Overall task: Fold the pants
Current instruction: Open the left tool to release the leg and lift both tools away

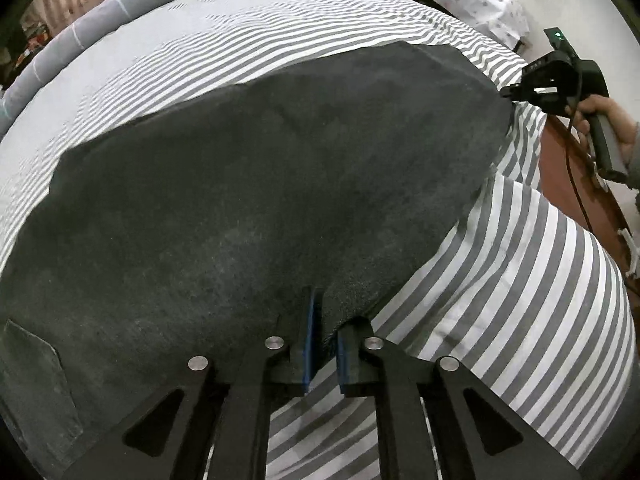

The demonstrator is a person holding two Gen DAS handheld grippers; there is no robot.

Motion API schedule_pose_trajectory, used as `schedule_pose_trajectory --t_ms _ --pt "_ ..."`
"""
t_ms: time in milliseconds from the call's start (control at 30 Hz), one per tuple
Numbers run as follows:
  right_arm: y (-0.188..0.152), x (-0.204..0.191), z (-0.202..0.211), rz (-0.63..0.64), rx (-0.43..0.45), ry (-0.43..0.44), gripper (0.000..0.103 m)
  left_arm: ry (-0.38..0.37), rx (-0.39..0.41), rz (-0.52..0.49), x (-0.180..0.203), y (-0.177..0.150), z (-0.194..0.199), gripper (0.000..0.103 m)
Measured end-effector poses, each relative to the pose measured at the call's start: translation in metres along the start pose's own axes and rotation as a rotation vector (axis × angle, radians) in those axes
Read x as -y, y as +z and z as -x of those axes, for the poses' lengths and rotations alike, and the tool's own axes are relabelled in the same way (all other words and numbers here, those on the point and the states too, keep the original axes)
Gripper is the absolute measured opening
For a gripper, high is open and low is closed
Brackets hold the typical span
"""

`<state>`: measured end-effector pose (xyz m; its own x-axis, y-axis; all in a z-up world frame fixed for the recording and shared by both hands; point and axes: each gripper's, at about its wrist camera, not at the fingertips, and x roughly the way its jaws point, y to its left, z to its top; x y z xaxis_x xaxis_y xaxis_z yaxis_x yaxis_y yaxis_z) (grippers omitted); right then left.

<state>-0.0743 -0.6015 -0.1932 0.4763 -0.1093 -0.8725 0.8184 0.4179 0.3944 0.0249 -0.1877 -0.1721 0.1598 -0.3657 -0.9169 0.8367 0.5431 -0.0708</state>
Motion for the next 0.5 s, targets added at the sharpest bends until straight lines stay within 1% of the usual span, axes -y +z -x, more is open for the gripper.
schedule_pose_trajectory --t_ms 67,133,200,333,367,400,433,500 --pt "0.0 0.001 -0.001 -0.003 -0.003 0.001 0.004 -0.01 0.002 0.012 0.001 -0.003 0.0 0.02" --pt "0.0 0.003 -0.002 -0.007 -0.008 0.0 0.004 -0.034 0.001 0.022 0.001 -0.008 0.002 0.03" --pt "0.001 0.005 -0.003 -0.02 -0.013 0.004 0.006 -0.055 0.008 0.035 0.0 -0.015 0.006 0.035" --pt "0.002 0.012 0.0 -0.058 -0.021 0.004 0.009 -0.087 0.001 0.105 -0.017 -0.031 0.018 0.035" --pt "0.001 0.014 0.002 -0.063 -0.021 -0.002 0.012 -0.096 0.003 0.13 -0.026 -0.034 0.023 0.035" --pt "0.0 0.015 0.006 -0.07 -0.018 -0.013 0.016 -0.093 0.01 0.153 -0.034 -0.037 0.029 0.035" --pt "0.0 0.016 0.012 -0.076 -0.009 -0.017 0.017 -0.087 0.023 0.177 -0.042 -0.041 0.036 0.035" --pt "-0.003 0.016 0.024 -0.073 0.013 -0.02 0.024 -0.076 0.068 0.221 -0.061 -0.047 0.053 0.035"
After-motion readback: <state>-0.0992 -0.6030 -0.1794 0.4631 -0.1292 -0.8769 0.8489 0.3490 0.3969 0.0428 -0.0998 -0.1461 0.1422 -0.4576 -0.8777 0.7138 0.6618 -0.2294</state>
